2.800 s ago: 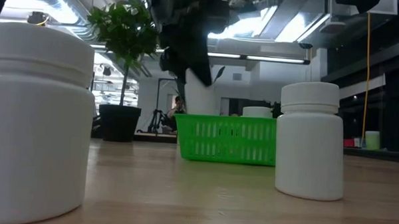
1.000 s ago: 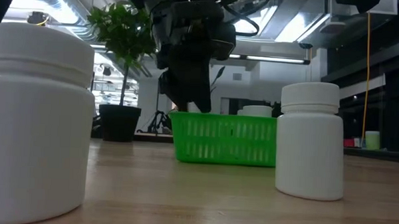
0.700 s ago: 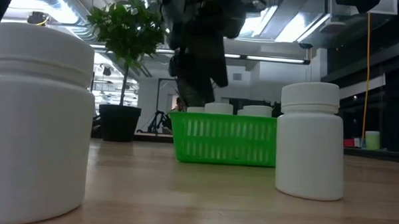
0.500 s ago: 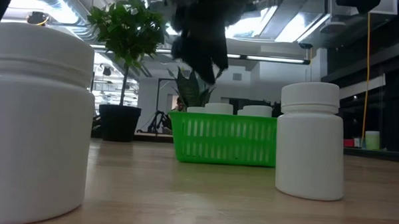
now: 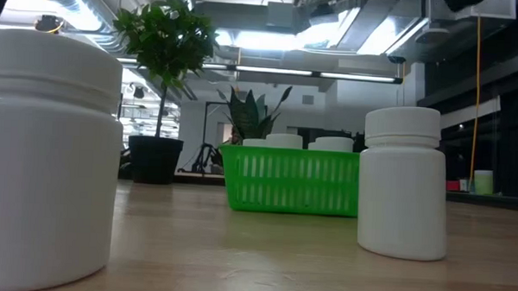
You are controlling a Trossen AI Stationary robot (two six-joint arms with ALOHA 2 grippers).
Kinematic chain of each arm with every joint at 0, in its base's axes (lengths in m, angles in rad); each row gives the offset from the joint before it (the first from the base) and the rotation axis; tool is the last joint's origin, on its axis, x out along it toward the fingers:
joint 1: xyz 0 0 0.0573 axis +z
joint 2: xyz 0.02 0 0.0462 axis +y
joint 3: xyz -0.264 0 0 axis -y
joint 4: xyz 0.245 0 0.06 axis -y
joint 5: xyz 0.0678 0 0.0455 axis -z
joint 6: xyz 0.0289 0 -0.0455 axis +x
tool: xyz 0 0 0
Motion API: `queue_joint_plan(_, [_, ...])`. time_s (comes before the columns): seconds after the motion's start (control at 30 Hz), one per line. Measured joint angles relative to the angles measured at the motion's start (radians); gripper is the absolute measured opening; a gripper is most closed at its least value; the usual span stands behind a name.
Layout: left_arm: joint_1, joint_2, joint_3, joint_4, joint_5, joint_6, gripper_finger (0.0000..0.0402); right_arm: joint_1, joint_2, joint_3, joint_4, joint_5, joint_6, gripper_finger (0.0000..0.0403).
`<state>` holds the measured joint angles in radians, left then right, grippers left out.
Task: Pick and place pill bottles into a basket
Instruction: Put the white pill bottle into the green basket
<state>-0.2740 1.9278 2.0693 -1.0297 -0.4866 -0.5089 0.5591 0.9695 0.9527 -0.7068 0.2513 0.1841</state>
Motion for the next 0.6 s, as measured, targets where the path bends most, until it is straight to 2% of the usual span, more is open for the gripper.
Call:
queue_joint_plan(0.23, [-0.091, 0.000, 0.150, -0.175, -0.135, -0.030, 0.0245, -0.008, 0.241, 0.210, -0.032, -0.017, -0.142, 0.0265])
queue_joint_plan(0.37, [-0.156, 0.000, 0.202, -0.352, -0.236, -0.090, 0.0245, -0.029, 0.358, 0.333, -0.050, -0.044, -0.134, 0.0280])
queue_joint_plan(0.53, [-0.239, -0.001, 0.210, -0.538, -0.321, -0.209, 0.0245, -0.061, 0.500, 0.462, -0.110, -0.050, -0.066, 0.0323])
queue_joint_plan(0.6, [-0.274, -0.003, 0.200, -0.539, -0.335, -0.233, 0.0245, -0.072, 0.560, 0.511, -0.150, -0.070, -0.014, 0.0338])
